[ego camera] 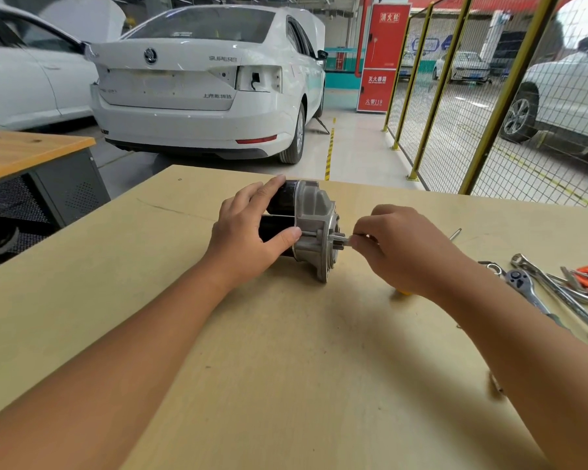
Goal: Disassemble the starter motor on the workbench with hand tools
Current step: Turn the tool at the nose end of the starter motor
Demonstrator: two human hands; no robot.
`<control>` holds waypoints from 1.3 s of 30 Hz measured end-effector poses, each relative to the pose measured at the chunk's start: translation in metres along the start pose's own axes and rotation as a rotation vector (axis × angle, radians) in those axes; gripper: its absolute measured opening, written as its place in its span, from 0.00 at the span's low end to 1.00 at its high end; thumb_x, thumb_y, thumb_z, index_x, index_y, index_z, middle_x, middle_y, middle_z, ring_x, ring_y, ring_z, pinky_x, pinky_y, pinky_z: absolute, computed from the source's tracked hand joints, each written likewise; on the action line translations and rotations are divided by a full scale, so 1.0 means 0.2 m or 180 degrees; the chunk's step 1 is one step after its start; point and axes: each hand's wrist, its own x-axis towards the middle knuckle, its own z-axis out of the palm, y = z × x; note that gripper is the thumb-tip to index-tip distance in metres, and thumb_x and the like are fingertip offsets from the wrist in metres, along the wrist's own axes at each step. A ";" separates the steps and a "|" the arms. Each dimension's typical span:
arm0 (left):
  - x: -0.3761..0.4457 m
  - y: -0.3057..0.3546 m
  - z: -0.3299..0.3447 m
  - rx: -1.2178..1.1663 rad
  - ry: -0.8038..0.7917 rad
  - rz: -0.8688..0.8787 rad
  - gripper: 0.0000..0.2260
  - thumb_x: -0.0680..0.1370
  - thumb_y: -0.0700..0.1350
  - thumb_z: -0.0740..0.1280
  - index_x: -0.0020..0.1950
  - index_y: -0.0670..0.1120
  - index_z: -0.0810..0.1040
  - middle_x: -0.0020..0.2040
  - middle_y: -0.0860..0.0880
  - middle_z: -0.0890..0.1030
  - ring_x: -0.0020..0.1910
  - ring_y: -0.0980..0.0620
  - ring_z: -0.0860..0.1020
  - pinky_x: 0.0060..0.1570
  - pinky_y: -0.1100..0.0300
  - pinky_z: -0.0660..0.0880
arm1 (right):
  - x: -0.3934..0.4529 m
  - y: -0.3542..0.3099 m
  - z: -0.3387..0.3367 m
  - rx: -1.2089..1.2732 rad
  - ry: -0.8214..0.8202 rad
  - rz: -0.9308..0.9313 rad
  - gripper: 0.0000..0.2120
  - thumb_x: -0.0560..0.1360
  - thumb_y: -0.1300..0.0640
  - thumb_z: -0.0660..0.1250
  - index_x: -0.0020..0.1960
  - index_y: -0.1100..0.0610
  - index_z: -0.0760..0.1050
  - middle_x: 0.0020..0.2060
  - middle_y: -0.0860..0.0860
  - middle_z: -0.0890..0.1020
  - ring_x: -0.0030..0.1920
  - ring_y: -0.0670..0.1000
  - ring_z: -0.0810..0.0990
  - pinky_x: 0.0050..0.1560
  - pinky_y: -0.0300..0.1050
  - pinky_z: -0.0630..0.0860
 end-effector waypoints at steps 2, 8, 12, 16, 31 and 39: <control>0.00 0.01 0.01 0.0001 0.0088 -0.0048 0.36 0.74 0.66 0.65 0.81 0.62 0.62 0.77 0.53 0.68 0.72 0.46 0.65 0.71 0.47 0.67 | 0.01 0.01 0.00 0.0039 -0.0065 0.0009 0.13 0.82 0.52 0.62 0.50 0.57 0.83 0.42 0.51 0.77 0.42 0.55 0.77 0.44 0.52 0.77; -0.01 0.04 0.09 0.0257 0.0397 -0.0165 0.37 0.75 0.67 0.70 0.81 0.63 0.61 0.79 0.51 0.67 0.75 0.44 0.63 0.69 0.42 0.69 | 0.01 0.02 0.02 -0.0162 0.0007 0.0119 0.11 0.82 0.50 0.64 0.50 0.53 0.82 0.44 0.46 0.77 0.44 0.55 0.77 0.40 0.48 0.76; -0.01 0.04 0.07 0.0104 0.0358 -0.0166 0.39 0.73 0.66 0.73 0.80 0.63 0.62 0.78 0.52 0.67 0.76 0.45 0.62 0.70 0.41 0.68 | 0.01 0.02 0.01 -0.0135 0.0084 0.0177 0.07 0.79 0.48 0.68 0.48 0.51 0.82 0.42 0.44 0.77 0.44 0.53 0.77 0.36 0.44 0.71; -0.02 0.04 0.07 0.0066 0.0304 -0.0172 0.40 0.72 0.66 0.74 0.81 0.63 0.62 0.79 0.52 0.67 0.76 0.45 0.62 0.71 0.41 0.68 | 0.01 0.01 0.02 -0.0013 0.0129 0.0188 0.07 0.77 0.48 0.71 0.45 0.50 0.80 0.42 0.44 0.77 0.43 0.53 0.77 0.38 0.46 0.75; -0.01 0.05 0.06 0.0047 0.0364 -0.0199 0.37 0.72 0.68 0.68 0.80 0.62 0.64 0.77 0.53 0.69 0.75 0.45 0.64 0.69 0.41 0.70 | 0.01 0.03 0.05 0.0257 0.0289 -0.0092 0.09 0.81 0.50 0.66 0.50 0.54 0.80 0.34 0.47 0.74 0.38 0.55 0.74 0.40 0.52 0.75; -0.01 0.03 0.06 0.0004 0.0312 -0.0164 0.38 0.74 0.64 0.74 0.80 0.62 0.63 0.78 0.52 0.68 0.75 0.45 0.63 0.70 0.41 0.69 | 0.01 0.05 0.08 -0.0052 0.0428 0.0042 0.11 0.81 0.45 0.64 0.47 0.50 0.81 0.39 0.45 0.79 0.43 0.54 0.77 0.46 0.50 0.68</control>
